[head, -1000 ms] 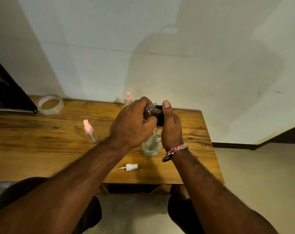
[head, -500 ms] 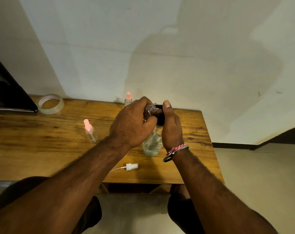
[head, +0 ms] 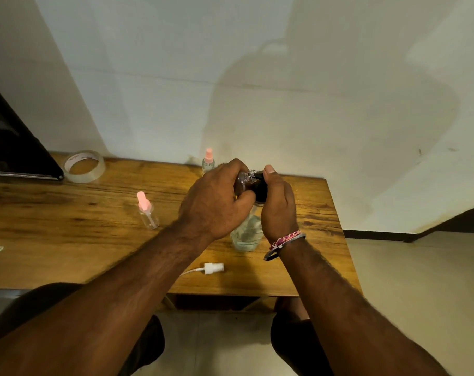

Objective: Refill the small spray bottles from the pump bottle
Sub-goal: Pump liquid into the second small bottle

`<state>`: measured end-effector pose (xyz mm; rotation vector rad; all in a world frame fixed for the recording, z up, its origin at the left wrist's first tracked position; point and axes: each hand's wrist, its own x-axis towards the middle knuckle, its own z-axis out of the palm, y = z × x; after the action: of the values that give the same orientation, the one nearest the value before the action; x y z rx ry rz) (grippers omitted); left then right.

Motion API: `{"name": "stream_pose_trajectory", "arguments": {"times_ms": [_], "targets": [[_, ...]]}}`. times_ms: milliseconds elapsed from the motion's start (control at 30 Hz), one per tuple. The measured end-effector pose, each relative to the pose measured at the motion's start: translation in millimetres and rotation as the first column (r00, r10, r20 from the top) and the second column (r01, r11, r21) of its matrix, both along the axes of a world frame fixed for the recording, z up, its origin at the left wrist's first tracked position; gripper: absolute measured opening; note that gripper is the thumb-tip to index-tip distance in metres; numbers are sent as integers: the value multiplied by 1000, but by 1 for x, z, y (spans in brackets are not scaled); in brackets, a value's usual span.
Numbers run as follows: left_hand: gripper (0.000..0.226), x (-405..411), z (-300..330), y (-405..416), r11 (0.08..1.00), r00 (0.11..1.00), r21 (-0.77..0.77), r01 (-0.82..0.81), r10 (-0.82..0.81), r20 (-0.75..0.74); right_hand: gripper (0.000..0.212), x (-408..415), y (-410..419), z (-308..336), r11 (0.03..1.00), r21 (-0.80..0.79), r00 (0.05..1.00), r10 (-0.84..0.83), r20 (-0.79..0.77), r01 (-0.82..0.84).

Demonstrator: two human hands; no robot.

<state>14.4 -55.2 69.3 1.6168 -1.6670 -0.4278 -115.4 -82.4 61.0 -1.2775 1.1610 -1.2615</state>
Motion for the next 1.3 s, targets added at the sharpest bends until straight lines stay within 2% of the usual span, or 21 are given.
{"name": "stream_pose_trajectory", "arguments": {"times_ms": [133,200,367,667,933,1167,1300], "targets": [[25,0,2,0,1000,999,-15,-1,1,-33,62,2,0,-4,998,-13,998,56,-19,-56],[21,1,3,0,1000,999,-25,-5,4,-42,67,3,1,-4,997,-5,996,83,-18,-83],[20,3,3,0,999,999,-39,-8,6,-37,67,0,3,1,993,15,993,119,29,-119],[21,3,3,1,999,1000,-42,-6,5,-28,68,3,0,-3,995,24,995,96,-6,-96],[33,0,-1,-1,1000,1000,-19,4,-4,-6,39,2,2,5,998,54,1000,23,-10,-23],[30,1,-2,-1,1000,1000,-21,8,-8,-17,46,2,2,1,1000,19,999,13,33,-13],[29,1,-1,0,999,1000,-35,-1,0,-29,57,3,3,3,996,50,997,72,25,-73]]}}
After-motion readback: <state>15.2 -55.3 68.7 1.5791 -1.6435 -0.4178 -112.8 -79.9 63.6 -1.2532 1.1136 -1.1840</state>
